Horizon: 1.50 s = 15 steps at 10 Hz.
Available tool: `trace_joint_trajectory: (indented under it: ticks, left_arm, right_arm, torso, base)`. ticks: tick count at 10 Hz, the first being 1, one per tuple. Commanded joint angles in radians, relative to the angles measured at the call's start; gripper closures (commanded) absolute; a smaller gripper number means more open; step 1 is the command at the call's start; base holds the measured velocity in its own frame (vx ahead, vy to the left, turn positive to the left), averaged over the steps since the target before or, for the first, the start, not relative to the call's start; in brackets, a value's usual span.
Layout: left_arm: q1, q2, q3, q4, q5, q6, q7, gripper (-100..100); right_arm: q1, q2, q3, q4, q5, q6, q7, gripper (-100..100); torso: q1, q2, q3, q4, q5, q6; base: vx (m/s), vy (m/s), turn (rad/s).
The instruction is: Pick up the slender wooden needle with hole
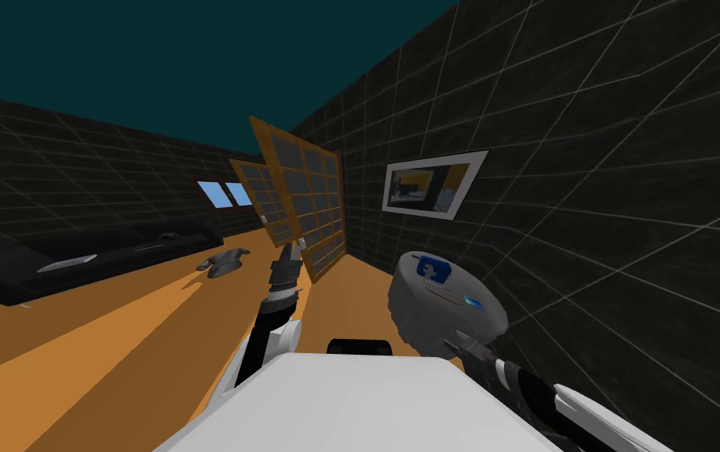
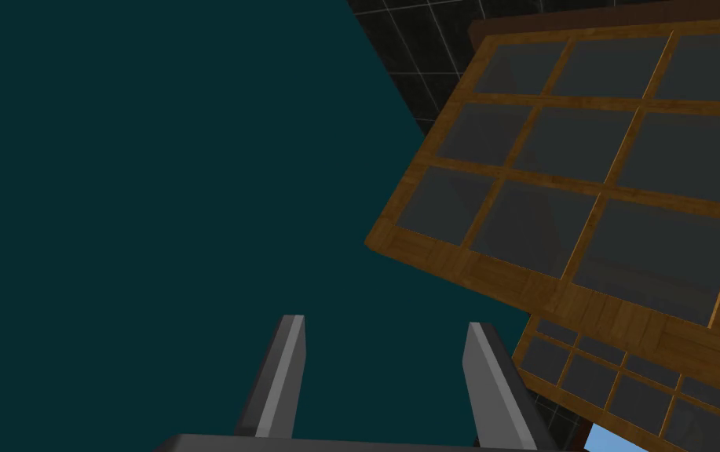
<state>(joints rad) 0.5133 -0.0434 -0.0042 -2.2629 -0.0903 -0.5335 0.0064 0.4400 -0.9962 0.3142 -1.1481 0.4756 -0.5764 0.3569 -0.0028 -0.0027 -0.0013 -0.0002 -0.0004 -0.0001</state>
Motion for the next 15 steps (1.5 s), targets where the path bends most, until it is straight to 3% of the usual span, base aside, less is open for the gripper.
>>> trace_joint_trajectory:
  ticks: [1, 2, 6, 7, 15]
  left_arm:
    - [0.0, 0.0, 0.0, 0.0, 0.0, 0.0, 0.0, 0]
    - [0.0, 0.0, 0.0, 0.0, 0.0, 0.0, 0.0, 0]
    - [0.0, 0.0, 0.0, 0.0, 0.0, 0.0, 0.0, 0]
    - [0.0, 0.0, 0.0, 0.0, 0.0, 0.0, 0.0, 0]
    - [0.0, 0.0, 0.0, 0.0, 0.0, 0.0, 0.0, 0]
  right_arm:
    - [-0.013, -0.029, 0.021, 0.05, 0.037, -0.004, 0.022, -100]
    - [-0.013, -0.029, 0.021, 0.062, 0.037, -0.004, 0.022, -100]
    - [-0.047, -0.086, 0.067, 0.189, 0.13, -0.02, 0.07, -100]
    - [-0.047, -0.086, 0.067, 0.189, 0.13, -0.02, 0.07, -100]
    - [-0.091, -0.131, 0.152, 0.358, 0.284, -0.06, 0.14, -100]
  torso:
    - [0.0, 0.0, 0.0, 0.0, 0.0, 0.0]
    - [-0.001, -0.002, -0.001, 0.0, 0.0, 0.0]
    - [-0.003, -0.004, -0.002, -0.001, -0.001, 0.0]
    - [-0.004, -0.005, -0.003, -0.001, -0.001, 0.0]
    - [-0.001, -0.003, -0.002, -0.001, -0.001, 0.001]
  base:
    - [0.055, -0.043, 0.294]
    - [0.043, -0.049, 0.12]
    - [0.064, -0.068, 0.288]
    - [0.052, -0.063, 0.098]
    - [0.053, -0.067, 0.24]
